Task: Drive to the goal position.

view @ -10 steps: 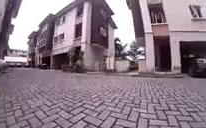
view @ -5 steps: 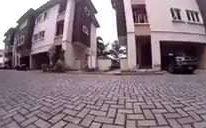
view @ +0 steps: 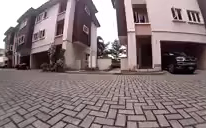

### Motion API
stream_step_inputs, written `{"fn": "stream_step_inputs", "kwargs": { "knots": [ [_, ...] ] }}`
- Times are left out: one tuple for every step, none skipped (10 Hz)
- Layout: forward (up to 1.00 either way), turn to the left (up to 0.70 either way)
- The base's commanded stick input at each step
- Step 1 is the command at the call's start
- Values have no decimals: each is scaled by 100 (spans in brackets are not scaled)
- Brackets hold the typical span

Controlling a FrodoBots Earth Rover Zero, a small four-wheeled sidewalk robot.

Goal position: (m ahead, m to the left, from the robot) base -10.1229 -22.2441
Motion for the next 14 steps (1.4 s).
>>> {"fn": "stream_step_inputs", "kwargs": {
  "knots": [
    [9, -18],
    [9, -18],
    [10, -20],
    [17, -35],
    [29, -58],
    [39, -70],
    [43, -49],
    [47, 0],
    [47, 0],
    [47, 0],
    [47, 0],
    [47, -47],
    [45, -45],
    [44, -44]
  ]
}}
